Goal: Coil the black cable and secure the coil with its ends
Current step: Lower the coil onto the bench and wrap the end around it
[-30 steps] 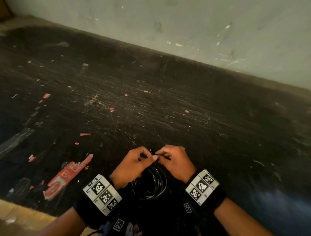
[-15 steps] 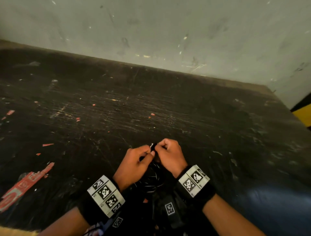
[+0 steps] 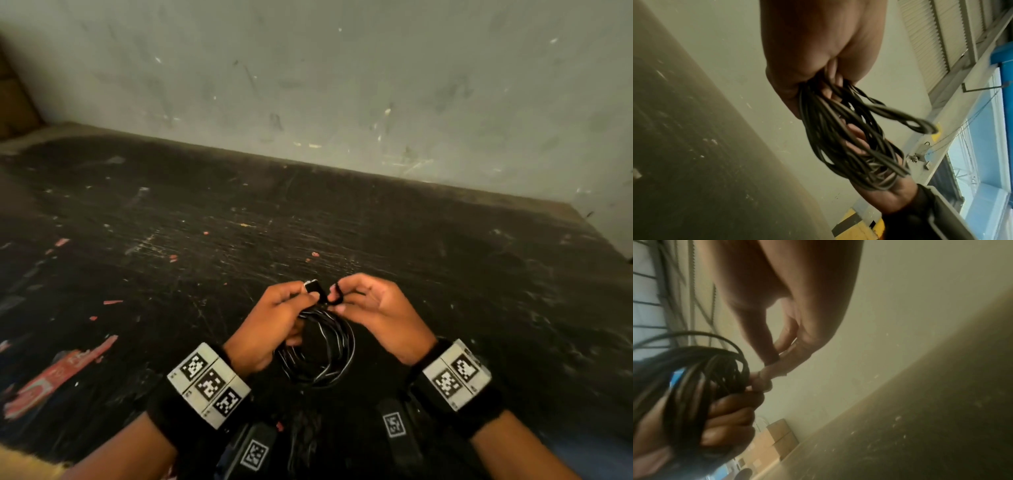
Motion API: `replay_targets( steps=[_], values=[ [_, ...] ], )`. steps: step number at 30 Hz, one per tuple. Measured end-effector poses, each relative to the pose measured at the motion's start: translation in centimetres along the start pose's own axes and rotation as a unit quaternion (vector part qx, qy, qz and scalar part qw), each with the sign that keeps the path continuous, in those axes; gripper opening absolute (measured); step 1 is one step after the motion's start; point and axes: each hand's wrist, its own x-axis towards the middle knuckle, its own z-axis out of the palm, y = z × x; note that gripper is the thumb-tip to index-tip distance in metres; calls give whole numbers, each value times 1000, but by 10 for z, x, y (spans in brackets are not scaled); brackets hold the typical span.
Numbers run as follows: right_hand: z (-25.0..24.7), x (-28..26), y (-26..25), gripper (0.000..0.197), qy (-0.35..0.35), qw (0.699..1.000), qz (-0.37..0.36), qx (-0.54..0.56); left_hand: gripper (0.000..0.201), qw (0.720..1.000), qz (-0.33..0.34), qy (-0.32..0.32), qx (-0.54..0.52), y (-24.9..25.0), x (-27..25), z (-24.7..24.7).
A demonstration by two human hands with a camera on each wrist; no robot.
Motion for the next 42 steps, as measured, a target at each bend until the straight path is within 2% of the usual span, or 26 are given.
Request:
replay_targets(
  steps=[3,6,8,9,11,14,16,18,19,22,25,26,30,33,37,42],
  values=[
    [-4,0,-11,19,8,994,-46,-100,23,1000,-1,1,15,4,4,4],
    [-12,-5,-24,21,88,990,-75,-85,23,999,1,16,32,5,7,9],
    [-19,-11,-40,23,118,987,-98,-45,28,997,24,56,46,4,9,12],
    [-20,-16,-50,22,109,989,-97,-30,30,994,44,83,64,4,10,13],
    [-16,-27,-70,20,43,996,-59,-43,34,982,85,125,111,4,14,14],
    [-1,-36,-77,17,-51,987,2,-150,34,972,118,153,137,9,16,20],
    [5,-33,-69,16,-58,961,0,-271,27,970,118,161,139,11,17,22],
    [7,-28,-60,14,-41,911,-41,-408,9,971,106,163,139,14,16,23],
    [8,-27,-56,12,-29,883,-83,-461,6,971,101,167,136,14,15,23],
    [13,-28,-51,8,-20,827,-199,-525,11,970,103,172,135,16,11,21],
    [20,-26,-44,4,-5,776,-258,-576,14,970,114,177,125,18,4,23],
    [22,-25,-43,2,5,767,-267,-584,17,970,117,179,118,18,2,24],
    [28,-21,-36,4,32,786,-287,-547,25,971,117,182,102,22,-6,28],
    [29,-17,-29,16,42,785,-316,-531,29,978,75,181,73,23,-8,27],
    [27,-13,-22,5,45,775,-324,-540,25,986,6,164,7,23,-7,25],
    [23,-13,-17,3,48,775,-336,-533,24,990,-18,120,-65,27,-11,23]
  ],
)
